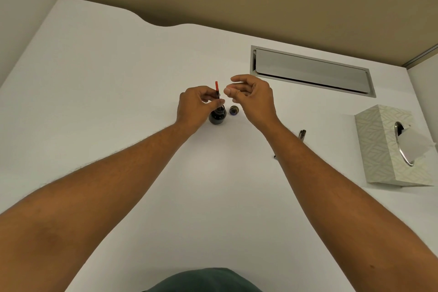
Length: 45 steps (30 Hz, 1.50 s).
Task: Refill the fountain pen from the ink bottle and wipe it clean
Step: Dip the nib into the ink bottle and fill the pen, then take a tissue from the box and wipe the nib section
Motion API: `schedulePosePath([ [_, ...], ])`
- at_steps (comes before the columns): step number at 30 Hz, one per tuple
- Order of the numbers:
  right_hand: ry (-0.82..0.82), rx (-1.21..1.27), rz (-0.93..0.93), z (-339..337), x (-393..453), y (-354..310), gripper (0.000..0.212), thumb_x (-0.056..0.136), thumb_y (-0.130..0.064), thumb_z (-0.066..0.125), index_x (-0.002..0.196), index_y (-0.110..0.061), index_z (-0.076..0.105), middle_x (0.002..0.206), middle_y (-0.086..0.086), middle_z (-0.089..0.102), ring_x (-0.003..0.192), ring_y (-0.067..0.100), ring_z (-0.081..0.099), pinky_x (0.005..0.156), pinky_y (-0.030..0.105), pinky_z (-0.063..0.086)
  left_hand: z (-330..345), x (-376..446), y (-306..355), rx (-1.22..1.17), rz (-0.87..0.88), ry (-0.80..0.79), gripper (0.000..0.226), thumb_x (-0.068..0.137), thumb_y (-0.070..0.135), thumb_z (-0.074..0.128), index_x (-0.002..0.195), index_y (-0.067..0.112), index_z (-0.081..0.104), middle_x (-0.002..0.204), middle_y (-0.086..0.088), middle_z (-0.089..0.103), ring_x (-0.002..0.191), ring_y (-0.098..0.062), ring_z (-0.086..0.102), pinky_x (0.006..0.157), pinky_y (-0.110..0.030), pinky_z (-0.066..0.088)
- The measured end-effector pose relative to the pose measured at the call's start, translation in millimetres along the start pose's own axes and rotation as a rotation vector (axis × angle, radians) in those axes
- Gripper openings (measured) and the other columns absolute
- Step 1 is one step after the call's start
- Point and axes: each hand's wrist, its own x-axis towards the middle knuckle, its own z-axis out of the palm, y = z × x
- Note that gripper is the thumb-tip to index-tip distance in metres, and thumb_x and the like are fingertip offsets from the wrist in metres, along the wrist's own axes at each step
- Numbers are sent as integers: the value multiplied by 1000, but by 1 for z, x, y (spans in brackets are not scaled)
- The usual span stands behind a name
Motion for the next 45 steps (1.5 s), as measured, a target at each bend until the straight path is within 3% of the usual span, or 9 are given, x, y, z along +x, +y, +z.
schedulePosePath([
  [9,23,9,16,4,-15,6,32,89,-20,84,118,-11,74,105,6,81,97,21,79,84,42,67,-7,-4,14,-72,-76,103,24,81,40,87,93,20,82,83,5,80,84,-9,76,77,-23,55],
  [15,97,130,35,0,-17,1,16,101,-19,69,114,-9,73,100,6,82,93,24,80,87,40,65,-14,-7,28,-316,-253,157,26,79,38,89,92,16,82,80,6,81,75,-6,73,82,-28,55],
  [21,195,367,169,-13,-34,3,31,111,-30,54,117,-5,72,110,13,80,102,27,79,93,35,64,-11,-25,52,-499,-322,148,28,84,35,86,98,11,81,85,4,82,74,-9,74,73,-28,54],
  [26,276,504,253,-34,-58,7,39,112,-36,49,116,-4,71,110,13,80,96,22,80,91,33,64,6,-44,75,-591,-353,77,25,85,35,87,96,13,82,88,3,82,78,-12,74,71,-27,54],
  [29,344,552,264,-56,-73,12,39,113,-37,47,112,-6,71,108,13,81,95,22,80,89,32,65,23,-54,89,-604,-364,30,23,85,34,87,93,14,82,87,3,82,78,-12,73,64,-23,54],
  [32,390,583,262,-88,-91,21,37,112,-36,49,112,-6,71,108,14,81,96,24,80,89,32,65,44,-62,105,-612,-346,-21,25,84,34,88,96,12,82,87,4,82,77,-11,73,75,-31,57],
  [35,417,572,243,-126,-105,34,34,113,-32,50,112,-6,71,110,15,80,99,25,80,91,33,64,65,-69,122,-607,-346,-42,22,86,33,86,97,15,82,87,6,82,76,-7,74,76,-28,54],
  [41,496,460,242,-214,-121,69,22,108,-13,54,117,-3,72,112,17,79,102,28,78,93,34,64,128,-87,156,-619,-352,-83,17,87,32,85,95,17,81,87,8,82,76,-5,74,78,-27,52],
  [45,547,292,222,-271,-123,92,18,104,-10,58,114,-6,73,101,6,80,93,20,77,91,37,62,172,-96,177,-624,-360,-94,15,87,33,85,93,19,81,89,7,83,80,-7,76,81,-29,53],
])
